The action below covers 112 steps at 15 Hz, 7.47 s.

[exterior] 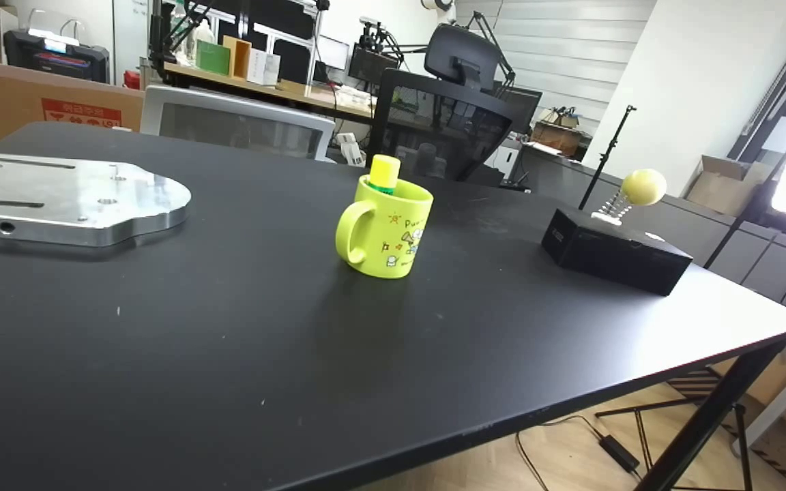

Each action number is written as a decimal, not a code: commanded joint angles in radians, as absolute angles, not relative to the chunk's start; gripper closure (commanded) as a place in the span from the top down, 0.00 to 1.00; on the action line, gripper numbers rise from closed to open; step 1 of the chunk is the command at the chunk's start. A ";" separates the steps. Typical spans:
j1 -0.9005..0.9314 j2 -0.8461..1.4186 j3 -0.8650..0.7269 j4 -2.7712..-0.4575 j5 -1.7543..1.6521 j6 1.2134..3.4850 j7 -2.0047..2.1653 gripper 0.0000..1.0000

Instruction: Remove the glue stick from the yellow mug and place it on top of the black box

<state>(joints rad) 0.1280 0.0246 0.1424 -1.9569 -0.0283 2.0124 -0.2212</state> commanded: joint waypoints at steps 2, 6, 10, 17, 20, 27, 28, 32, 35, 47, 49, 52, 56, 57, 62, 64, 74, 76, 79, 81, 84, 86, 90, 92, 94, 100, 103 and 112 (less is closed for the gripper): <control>0.190 0.241 0.195 -1.773 -0.038 1.966 -0.218 1.00; 0.243 0.382 0.232 -1.663 -0.046 1.947 -0.228 1.00; 0.286 0.474 0.244 -1.619 -0.055 1.991 -0.211 1.00; 0.347 0.580 0.227 -1.595 -0.133 2.063 -0.200 1.00; 0.362 0.619 0.219 -1.583 -0.184 2.075 -0.199 1.00; 0.377 0.677 0.216 -1.568 -0.226 2.097 -0.199 1.00; 0.376 0.681 0.218 -1.569 -0.223 2.104 -0.196 0.75; 0.372 0.694 0.226 -1.571 -0.201 2.143 -0.186 0.51; 0.370 0.702 0.228 -1.574 -0.183 2.191 -0.168 0.31; 0.294 0.529 0.204 -1.594 -0.145 2.101 -0.158 0.08; 0.281 0.465 0.197 -1.605 -0.150 2.073 -0.152 0.08; 0.256 0.377 0.190 -1.609 -0.139 2.012 -0.153 0.08; 0.227 0.295 0.174 -1.609 -0.148 1.933 -0.151 0.08; 0.218 0.281 0.168 -1.611 -0.149 1.922 -0.152 0.08; 0.168 0.230 0.129 -1.627 -0.155 1.897 -0.145 0.08; 0.145 0.215 0.112 -1.637 -0.156 1.900 -0.144 0.08; 0.033 0.116 0.039 -1.753 -0.094 1.908 -0.134 0.08; 0.016 0.086 0.024 -1.797 -0.081 1.913 -0.124 0.08; -0.009 0.045 0.001 -1.876 -0.056 1.924 -0.108 0.08; -0.026 0.014 -0.016 -1.953 -0.036 2.003 -0.100 0.08; -0.049 -0.006 -0.040 -2.045 -0.013 2.100 -0.084 0.08; -0.059 -0.022 -0.052 -2.110 0.012 2.167 -0.078 0.08; -0.068 -0.043 -0.063 -2.231 0.080 2.325 -0.074 0.08; -0.069 -0.039 -0.066 -2.274 0.111 2.397 -0.076 0.08; -0.070 -0.030 -0.069 -2.304 0.137 2.444 -0.081 0.08; -0.085 0.011 -0.088 -2.329 0.092 2.446 -0.018 0.08; -0.099 0.046 -0.105 -2.306 0.058 2.398 0.012 0.08; -0.114 0.080 -0.126 -2.307 -0.013 2.382 0.026 0.33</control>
